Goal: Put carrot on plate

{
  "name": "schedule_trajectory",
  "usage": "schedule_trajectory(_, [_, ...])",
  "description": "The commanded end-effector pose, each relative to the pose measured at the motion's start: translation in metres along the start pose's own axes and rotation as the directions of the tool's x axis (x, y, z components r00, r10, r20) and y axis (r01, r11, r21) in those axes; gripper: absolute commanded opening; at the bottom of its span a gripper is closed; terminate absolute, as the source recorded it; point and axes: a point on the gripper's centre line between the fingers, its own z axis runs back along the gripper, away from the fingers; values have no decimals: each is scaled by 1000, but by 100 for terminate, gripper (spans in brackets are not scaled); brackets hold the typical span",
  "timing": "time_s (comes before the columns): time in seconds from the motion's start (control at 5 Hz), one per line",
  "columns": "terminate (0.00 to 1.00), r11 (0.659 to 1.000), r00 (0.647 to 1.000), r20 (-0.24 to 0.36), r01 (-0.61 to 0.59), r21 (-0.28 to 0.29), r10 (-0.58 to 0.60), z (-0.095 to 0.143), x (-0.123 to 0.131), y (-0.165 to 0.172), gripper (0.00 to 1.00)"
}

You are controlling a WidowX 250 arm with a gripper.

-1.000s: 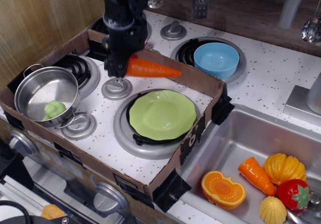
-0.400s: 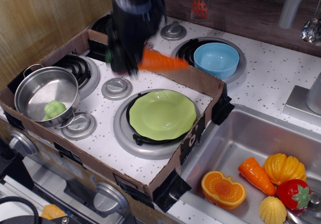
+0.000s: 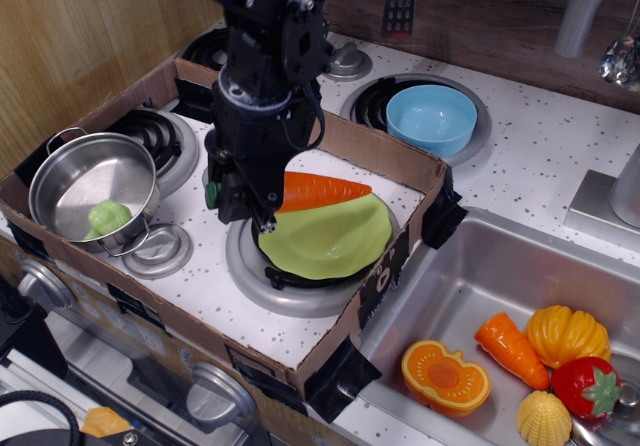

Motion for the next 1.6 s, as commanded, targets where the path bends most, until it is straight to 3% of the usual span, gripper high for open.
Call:
schedule_trajectory(0.0, [0,1000,997,65,-31,2,31,-3,10,-2,0])
schedule_trajectory(0.6, [0,999,989,143,-36,-1,36,-18,20,-4,0])
schedule_trajectory(0.8, [0,1000,988,157,-14,21,11,-16,22,0,100])
schedule_trajectory(1.0, [0,999,987,163,-1,44,-6,-10,21,4,100])
schedule_trajectory(1.2, [0,993,992,101,68,96,-78,16,18,11,100])
schedule_trajectory(1.4, [0,972,987,-58,159,174,-151,63,21,22,100])
